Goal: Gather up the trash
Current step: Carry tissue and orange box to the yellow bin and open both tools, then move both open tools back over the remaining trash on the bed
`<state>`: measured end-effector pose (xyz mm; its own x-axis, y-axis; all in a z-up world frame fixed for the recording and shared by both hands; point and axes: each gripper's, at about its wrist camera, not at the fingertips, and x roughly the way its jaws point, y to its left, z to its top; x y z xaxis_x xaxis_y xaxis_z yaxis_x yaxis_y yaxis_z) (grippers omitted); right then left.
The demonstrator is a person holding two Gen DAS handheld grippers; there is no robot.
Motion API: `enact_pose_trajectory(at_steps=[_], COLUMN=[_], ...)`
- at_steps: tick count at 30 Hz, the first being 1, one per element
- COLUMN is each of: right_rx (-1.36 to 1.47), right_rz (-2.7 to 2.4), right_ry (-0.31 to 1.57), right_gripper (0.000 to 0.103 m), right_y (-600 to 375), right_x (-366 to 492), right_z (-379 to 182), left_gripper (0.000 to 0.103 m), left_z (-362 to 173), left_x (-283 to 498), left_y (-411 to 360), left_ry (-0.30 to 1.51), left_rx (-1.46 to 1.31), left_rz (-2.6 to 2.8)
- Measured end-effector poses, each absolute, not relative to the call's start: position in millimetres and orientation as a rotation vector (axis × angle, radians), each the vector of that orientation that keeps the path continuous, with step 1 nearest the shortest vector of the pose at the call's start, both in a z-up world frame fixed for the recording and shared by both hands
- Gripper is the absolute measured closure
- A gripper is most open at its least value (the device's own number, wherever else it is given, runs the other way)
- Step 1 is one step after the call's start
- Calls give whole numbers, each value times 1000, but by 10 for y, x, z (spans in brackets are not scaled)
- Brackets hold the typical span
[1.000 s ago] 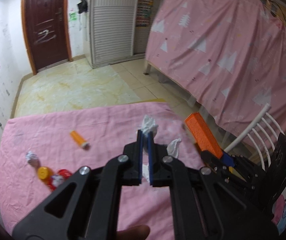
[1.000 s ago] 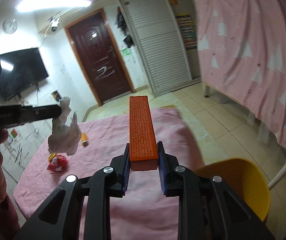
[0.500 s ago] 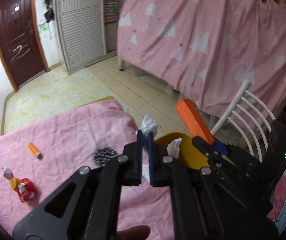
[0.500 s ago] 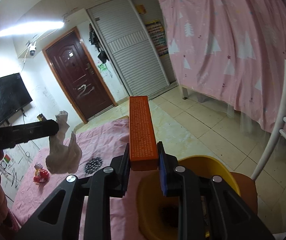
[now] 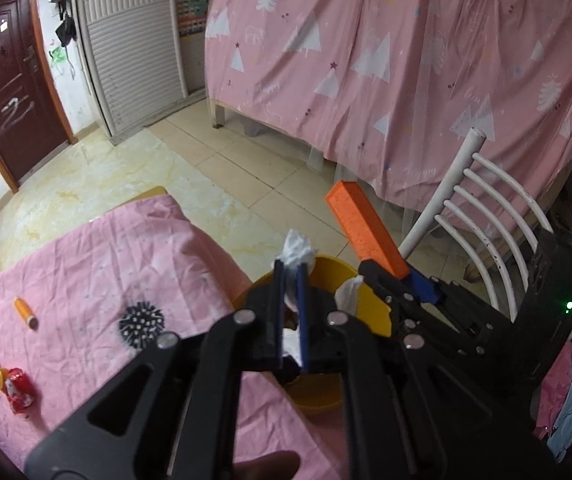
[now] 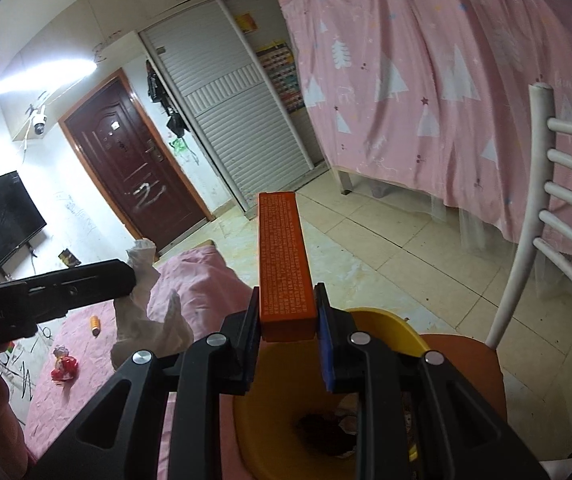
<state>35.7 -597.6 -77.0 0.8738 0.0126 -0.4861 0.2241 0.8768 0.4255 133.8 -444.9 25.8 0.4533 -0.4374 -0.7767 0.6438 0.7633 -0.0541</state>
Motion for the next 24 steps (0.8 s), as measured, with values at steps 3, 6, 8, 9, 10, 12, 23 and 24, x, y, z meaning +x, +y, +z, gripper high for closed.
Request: enact_pose_trajectory(at_steps=[3,6,8,9,10,12,23,24], right_rx=[506,513,509,506,503,496,429,422], right_rz=[-126,-128,-130,-133,-129,-121,-68,-55], right_ry=[514,530,540,547,549,552,549,553], right_gripper=[84,80,68,57,53,48,42,40], right_y=[-6036,-6050,-6039,-6027,-6012,-5971,-5579,-5510], right_x=[360,382,401,416,426,447,535,555], right_z=[-821,-873,-898,-914,-919,-919,-785,-774], left_gripper=[70,57,57,57,57,56,56,56], left_z=[203,167,135,129,123,130,314,327], left_x=[1385,1435,1456,1463,1468,1466,1486,1498], left_y=[-4484,-4475,-4445,-4430,-4399,-4342,-3832,-3782], left_ry=[882,888,899,903,908,908,884,882], left_rx=[260,252,250,248,242,234,172,166], left_rz=[-662,-652,-639,-637,-634,-631,-615,-612])
